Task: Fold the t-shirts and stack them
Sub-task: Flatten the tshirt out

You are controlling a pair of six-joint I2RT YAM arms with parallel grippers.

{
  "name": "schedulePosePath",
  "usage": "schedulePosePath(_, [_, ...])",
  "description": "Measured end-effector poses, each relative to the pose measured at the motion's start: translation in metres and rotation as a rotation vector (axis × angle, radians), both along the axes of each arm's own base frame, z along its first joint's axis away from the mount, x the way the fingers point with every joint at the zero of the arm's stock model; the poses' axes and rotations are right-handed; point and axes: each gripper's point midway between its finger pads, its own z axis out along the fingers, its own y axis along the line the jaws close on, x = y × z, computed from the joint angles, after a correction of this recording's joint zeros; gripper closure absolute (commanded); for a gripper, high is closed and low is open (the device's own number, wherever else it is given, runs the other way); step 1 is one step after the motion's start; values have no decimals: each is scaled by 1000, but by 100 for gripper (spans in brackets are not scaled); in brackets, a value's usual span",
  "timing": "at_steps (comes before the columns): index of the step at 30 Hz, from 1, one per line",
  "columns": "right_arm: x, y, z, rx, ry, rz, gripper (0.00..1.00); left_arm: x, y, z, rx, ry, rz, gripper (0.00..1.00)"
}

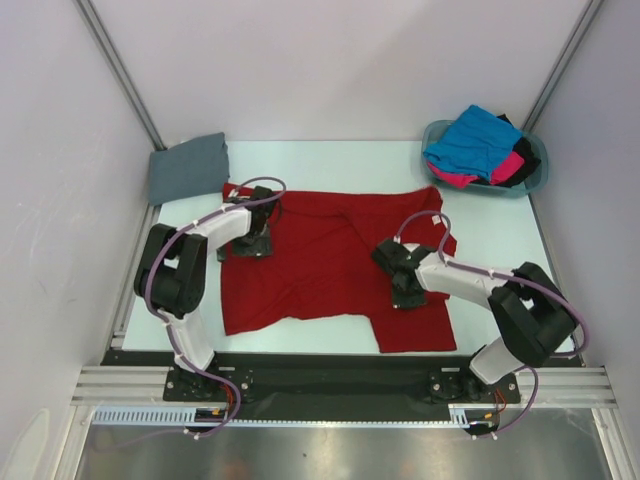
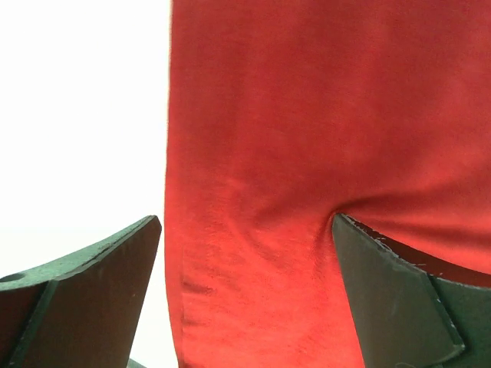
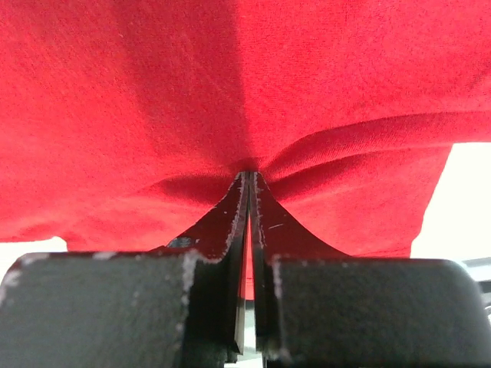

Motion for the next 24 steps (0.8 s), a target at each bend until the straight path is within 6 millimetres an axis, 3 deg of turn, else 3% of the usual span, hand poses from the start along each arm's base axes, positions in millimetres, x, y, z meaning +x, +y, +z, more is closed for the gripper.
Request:
schedulePosePath(5, [-38, 8, 0, 23, 27, 11, 96, 1, 28, 3, 54, 4, 73, 0])
schedulePosePath(10, [-66, 10, 1, 45, 79, -15, 95, 1, 39, 6, 102, 11, 92, 0])
schedulePosePath(11, [-71, 10, 1, 46, 92, -23, 93, 1, 40, 6, 109, 14, 94, 0])
schedulePosePath(15, [-84, -3, 10, -18, 120, -40, 64, 0, 50, 8, 136, 21, 111, 0])
schedulePosePath(19, [-55, 1, 39, -36, 17, -29, 50, 0, 45, 11, 128, 11, 86, 0])
schedulePosePath(23, [18, 24, 89, 83, -190, -48, 51, 4, 16, 32, 19, -67, 17, 0])
schedulePosePath(24, [38, 24, 100, 109, -235, -67, 56, 8, 5, 40, -32, -103, -6, 0])
